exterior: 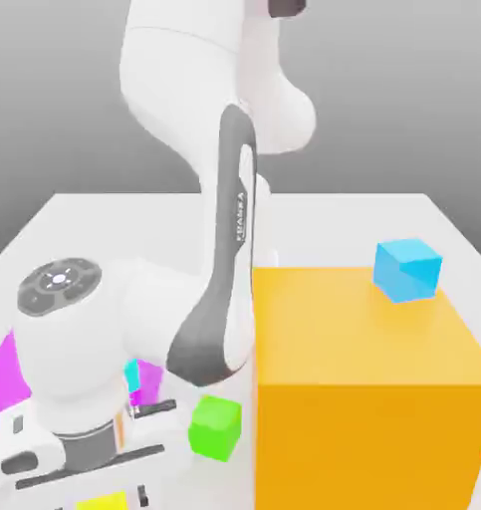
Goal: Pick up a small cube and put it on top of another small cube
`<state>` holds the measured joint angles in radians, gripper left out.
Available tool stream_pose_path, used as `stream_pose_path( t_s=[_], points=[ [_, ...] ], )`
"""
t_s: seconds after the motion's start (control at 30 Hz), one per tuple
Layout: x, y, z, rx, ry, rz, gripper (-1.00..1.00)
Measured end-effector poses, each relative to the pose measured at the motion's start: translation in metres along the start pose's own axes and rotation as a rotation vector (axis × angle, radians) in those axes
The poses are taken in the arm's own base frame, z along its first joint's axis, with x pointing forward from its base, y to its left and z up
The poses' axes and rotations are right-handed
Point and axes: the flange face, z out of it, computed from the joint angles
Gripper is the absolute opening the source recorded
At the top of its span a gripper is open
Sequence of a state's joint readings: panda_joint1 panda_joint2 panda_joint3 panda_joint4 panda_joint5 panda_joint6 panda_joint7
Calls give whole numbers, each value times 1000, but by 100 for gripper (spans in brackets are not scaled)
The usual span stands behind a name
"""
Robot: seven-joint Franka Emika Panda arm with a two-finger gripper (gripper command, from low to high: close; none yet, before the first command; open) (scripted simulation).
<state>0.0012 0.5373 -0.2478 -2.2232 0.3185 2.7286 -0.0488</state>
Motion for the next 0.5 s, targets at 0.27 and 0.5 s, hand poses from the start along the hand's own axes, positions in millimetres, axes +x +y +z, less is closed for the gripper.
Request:
stream_pose_path(
  t_s=[0.27,0.5],
  points=[
    [2,3,-51,-1,-2,-4,-100],
    [1,-82,-151,157,56,-250,-100]
  ],
)
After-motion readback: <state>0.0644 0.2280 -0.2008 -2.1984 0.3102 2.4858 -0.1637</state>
